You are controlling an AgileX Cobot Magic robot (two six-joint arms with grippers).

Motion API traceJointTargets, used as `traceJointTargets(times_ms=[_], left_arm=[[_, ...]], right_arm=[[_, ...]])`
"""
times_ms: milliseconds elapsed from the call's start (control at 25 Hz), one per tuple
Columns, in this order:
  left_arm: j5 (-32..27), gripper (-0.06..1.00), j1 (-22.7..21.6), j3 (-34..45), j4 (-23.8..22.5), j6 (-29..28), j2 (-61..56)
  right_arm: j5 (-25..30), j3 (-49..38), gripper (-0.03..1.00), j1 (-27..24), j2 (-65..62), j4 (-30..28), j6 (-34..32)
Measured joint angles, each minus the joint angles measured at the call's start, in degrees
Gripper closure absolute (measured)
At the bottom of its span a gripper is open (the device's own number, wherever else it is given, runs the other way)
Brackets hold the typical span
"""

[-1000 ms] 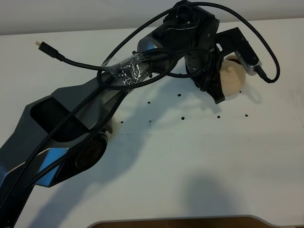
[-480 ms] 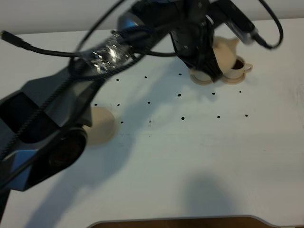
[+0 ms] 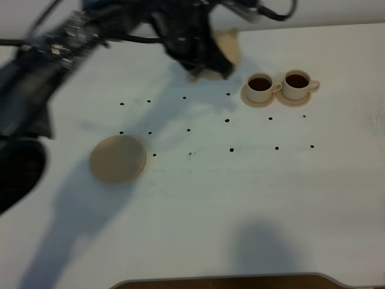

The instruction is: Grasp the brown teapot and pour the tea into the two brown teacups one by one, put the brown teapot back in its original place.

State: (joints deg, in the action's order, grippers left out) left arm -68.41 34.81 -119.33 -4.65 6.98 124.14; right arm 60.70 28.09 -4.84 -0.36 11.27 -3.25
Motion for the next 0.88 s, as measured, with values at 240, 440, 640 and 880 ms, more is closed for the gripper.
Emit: traceJointTargets(times_ms=[240,440,640,880], left_arm=[[0.54,0.81,-3.02,18.57,-3.44,-5.37,-11.30],[9.52,0.81,-4.22,35.97,-3.89,-12.08,-21.11],[17.77,0.81,-4.97,48.89,-5.21,-20.19,-27.74],[23.45,0.81,-5.82,58.06,-7.04,-28.16,-30.22]], right_arm=[[0.00,0.00,0.52,0.00,0.00,0.00,0.00],[0.00,0.00,0.52,0.00,0.00,0.00,0.00],[0.00,0.00,0.52,0.00,0.00,0.00,0.00],[0.00,0.00,0.52,0.00,0.00,0.00,0.00]])
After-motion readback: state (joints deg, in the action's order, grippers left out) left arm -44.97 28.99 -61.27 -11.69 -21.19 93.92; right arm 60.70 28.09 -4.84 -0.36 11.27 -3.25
